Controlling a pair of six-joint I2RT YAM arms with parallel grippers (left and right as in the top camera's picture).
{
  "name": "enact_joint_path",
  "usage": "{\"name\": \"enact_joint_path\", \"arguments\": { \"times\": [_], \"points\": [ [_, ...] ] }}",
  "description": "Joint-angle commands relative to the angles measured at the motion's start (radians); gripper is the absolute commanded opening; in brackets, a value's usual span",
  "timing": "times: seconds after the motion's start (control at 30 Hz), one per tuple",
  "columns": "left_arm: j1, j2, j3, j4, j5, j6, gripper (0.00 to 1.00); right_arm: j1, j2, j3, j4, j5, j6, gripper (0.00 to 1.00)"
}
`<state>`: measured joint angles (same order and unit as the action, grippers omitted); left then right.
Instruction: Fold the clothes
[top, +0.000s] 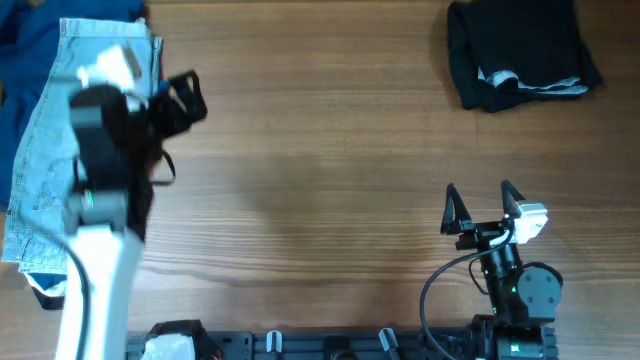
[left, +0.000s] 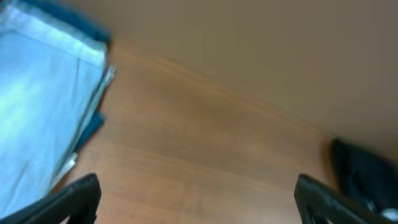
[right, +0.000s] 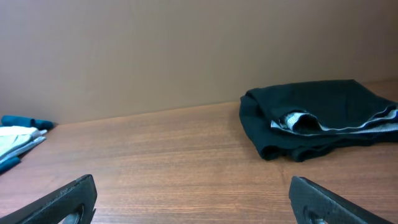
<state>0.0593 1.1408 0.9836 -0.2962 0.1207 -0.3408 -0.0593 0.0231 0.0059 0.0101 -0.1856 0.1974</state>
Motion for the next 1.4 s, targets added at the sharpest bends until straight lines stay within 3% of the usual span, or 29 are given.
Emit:
{"name": "enact_joint_path", "arguments": {
  "times": [0.0, 0.13, 0.2, 0.43, 0.7, 0.9, 1.37],
  "points": [
    [-0.003, -0.256, -0.307, 0.17, 0.005, 0.023, 1.0, 0.004, -0.003, -0.001, 0.003, 0.013, 0.012, 1.0],
    [-0.003, -0.583, -0.62, 0.34, 0.004, 0.023, 1.0, 0.004, -0.003, -0.001, 0.004, 0.013, 0.012, 1.0],
    [-0.003, -0.737, -0.732, 0.354, 0.004, 0.023, 1.0, 0.004, -0.003, -0.001, 0.004, 0.013, 0.012, 1.0],
    [-0.019, -1.054, -0.916, 0.353, -0.004, 0.023, 1.0, 0.004, -0.003, -0.001, 0.004, 0.013, 0.013, 1.0],
    [-0.025, -1.138, -0.978, 0.367, -0.01, 0.023, 1.0, 0.004, -0.003, -0.001, 0.003, 0.013, 0.012, 1.0],
    [-0.025, -1.138, -0.978, 0.227, -0.01, 0.023, 1.0, 0.004, -0.003, -0.001, 0.003, 0.013, 0.012, 1.0],
    [-0.025, -1.136, -0.978, 0.229, -0.01, 0.019, 1.0, 0.004, -0.003, -0.001, 0.004, 0.013, 0.012, 1.0]
  ]
}}
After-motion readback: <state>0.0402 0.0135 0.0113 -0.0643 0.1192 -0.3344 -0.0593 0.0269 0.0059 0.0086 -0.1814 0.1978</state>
